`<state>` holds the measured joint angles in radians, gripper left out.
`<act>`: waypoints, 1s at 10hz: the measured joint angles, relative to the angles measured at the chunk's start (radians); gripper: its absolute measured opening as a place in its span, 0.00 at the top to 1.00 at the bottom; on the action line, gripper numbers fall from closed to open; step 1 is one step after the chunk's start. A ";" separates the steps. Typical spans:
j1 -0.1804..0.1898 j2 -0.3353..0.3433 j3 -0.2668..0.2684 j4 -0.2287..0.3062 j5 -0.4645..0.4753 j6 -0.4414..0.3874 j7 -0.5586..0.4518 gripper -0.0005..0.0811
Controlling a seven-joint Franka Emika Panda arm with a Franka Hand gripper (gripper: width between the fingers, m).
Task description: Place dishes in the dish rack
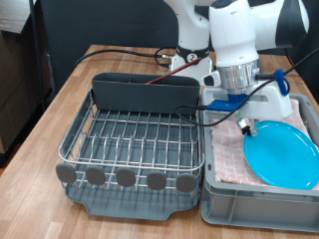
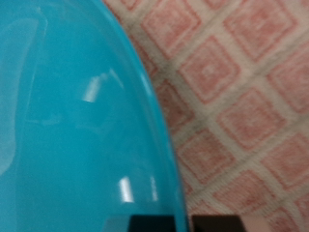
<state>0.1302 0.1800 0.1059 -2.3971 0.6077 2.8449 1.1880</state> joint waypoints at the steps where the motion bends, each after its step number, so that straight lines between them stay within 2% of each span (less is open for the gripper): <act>1: 0.010 -0.023 -0.028 -0.006 -0.100 -0.031 0.081 0.96; 3: 0.018 -0.066 -0.065 -0.009 -0.280 -0.111 0.216 0.96; 6: 0.018 -0.130 -0.081 -0.004 -0.475 -0.221 0.344 0.96; 8: 0.018 -0.175 -0.079 0.012 -0.604 -0.318 0.414 0.96; 10: 0.019 -0.218 -0.063 0.051 -0.685 -0.463 0.430 0.96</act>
<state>0.1495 -0.0375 0.0427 -2.3460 -0.0774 2.3822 1.6179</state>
